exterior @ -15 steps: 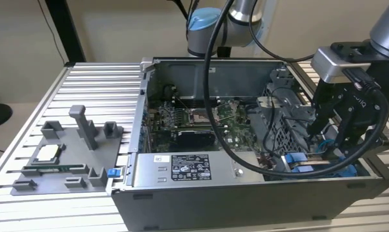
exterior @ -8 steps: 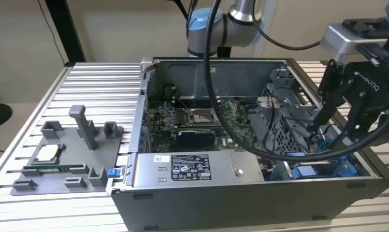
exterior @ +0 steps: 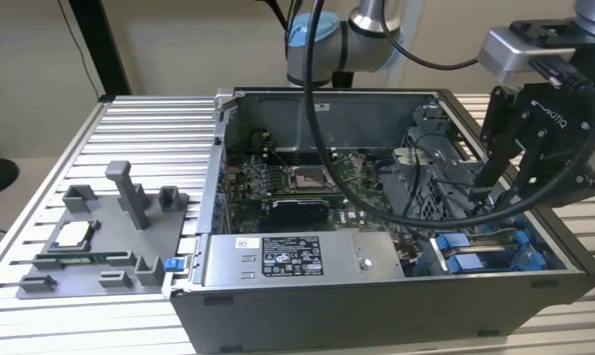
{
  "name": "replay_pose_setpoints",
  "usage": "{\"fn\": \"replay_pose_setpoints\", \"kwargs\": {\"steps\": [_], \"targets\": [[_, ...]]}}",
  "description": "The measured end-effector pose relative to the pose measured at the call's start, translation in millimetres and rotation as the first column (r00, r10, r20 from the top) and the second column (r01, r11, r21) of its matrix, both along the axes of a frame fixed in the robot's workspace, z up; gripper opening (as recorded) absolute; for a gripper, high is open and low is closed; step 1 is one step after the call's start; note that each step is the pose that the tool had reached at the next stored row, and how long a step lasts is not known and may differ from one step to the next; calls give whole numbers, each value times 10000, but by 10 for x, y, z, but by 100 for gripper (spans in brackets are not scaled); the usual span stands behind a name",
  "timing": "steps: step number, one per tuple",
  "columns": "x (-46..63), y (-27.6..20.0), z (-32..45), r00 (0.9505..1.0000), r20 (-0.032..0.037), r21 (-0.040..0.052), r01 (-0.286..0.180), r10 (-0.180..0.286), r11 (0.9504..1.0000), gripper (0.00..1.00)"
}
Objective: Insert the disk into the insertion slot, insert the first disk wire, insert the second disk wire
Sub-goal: 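Insert the first disk wire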
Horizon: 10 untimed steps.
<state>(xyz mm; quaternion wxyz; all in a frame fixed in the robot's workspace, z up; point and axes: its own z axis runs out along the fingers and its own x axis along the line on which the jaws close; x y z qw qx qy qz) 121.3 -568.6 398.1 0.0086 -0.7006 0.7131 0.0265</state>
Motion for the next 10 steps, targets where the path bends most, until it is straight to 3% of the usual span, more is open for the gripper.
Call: {"fn": "replay_pose_setpoints", "kwargs": {"steps": [5, 10], "targets": [[-10, 147, -40, 9999, 116, 14, 0, 0, 10000, 0], [-10, 170, -71, 9995, 304, 29, -42, 41, 10000, 0]]}}
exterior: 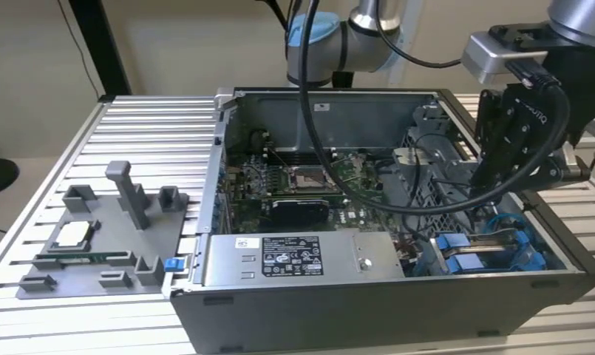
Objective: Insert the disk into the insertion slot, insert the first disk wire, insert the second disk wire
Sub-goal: 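Insert the first disk wire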
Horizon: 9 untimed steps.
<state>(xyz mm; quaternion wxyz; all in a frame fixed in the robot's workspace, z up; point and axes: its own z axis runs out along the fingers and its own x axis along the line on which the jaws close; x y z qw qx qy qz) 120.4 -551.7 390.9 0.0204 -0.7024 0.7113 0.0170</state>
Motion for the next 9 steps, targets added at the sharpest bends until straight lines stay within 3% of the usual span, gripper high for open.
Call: {"fn": "replay_pose_setpoints", "kwargs": {"steps": [1, 2, 9], "targets": [[0, 5, -4, 10000, 31, -2, -12, 12, 10000, 0], [1, 6, -10, 10000, 52, 1, -23, 23, 10000, 100], [-42, 6, -51, 9998, 198, 0, -49, 49, 10000, 100]]}}
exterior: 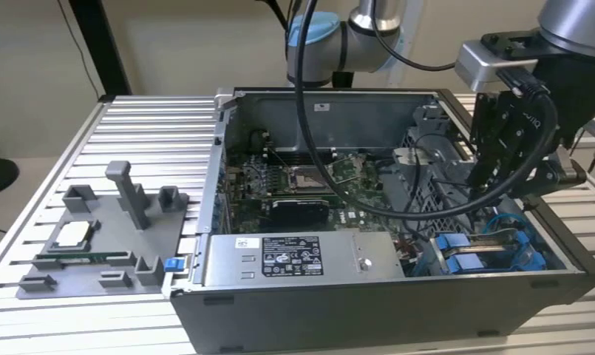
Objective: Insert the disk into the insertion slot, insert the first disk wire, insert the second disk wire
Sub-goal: 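Insert the first disk wire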
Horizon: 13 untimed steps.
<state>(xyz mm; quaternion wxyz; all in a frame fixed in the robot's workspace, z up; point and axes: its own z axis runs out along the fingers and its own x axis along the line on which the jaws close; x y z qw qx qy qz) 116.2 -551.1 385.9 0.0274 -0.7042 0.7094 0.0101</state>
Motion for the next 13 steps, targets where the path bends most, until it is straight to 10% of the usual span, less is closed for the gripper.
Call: {"fn": "replay_pose_setpoints", "kwargs": {"steps": [4, 10, 13], "targets": [[-39, -1, -5, 10000, 73, 50, 1, -1, 10000, 100], [-40, 0, -14, 9998, 187, 617, -3, -9, 9981, 100], [-41, -3, -15, 9998, 189, 646, -3, -9, 9979, 100]]}}
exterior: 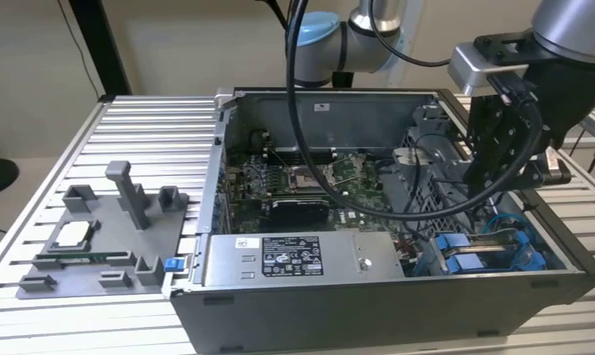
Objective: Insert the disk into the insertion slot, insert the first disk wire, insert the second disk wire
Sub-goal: 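Insert the first disk wire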
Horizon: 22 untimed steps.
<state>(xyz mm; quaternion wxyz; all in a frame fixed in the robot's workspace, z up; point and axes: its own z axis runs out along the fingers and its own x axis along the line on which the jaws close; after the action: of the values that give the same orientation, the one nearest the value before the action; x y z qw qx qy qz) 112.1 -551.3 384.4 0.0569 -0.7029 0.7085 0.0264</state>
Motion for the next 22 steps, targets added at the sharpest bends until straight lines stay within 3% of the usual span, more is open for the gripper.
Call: {"fn": "replay_pose_setpoints", "kwargs": {"steps": [4, 5, 12, 19, 22], "targets": [[0, -6, 0, 10000, 0, 10, 1, -1, 10000, 100], [0, -6, 0, 10000, 1, 11, 1, -1, 10000, 0], [0, -34, -1, 10000, -25, 4, 0, 0, 10000, 0], [18, -161, -60, 10000, -81, 3, 0, 0, 10000, 0], [22, -177, -91, 10000, -86, 4, 1, -1, 10000, 0]]}}
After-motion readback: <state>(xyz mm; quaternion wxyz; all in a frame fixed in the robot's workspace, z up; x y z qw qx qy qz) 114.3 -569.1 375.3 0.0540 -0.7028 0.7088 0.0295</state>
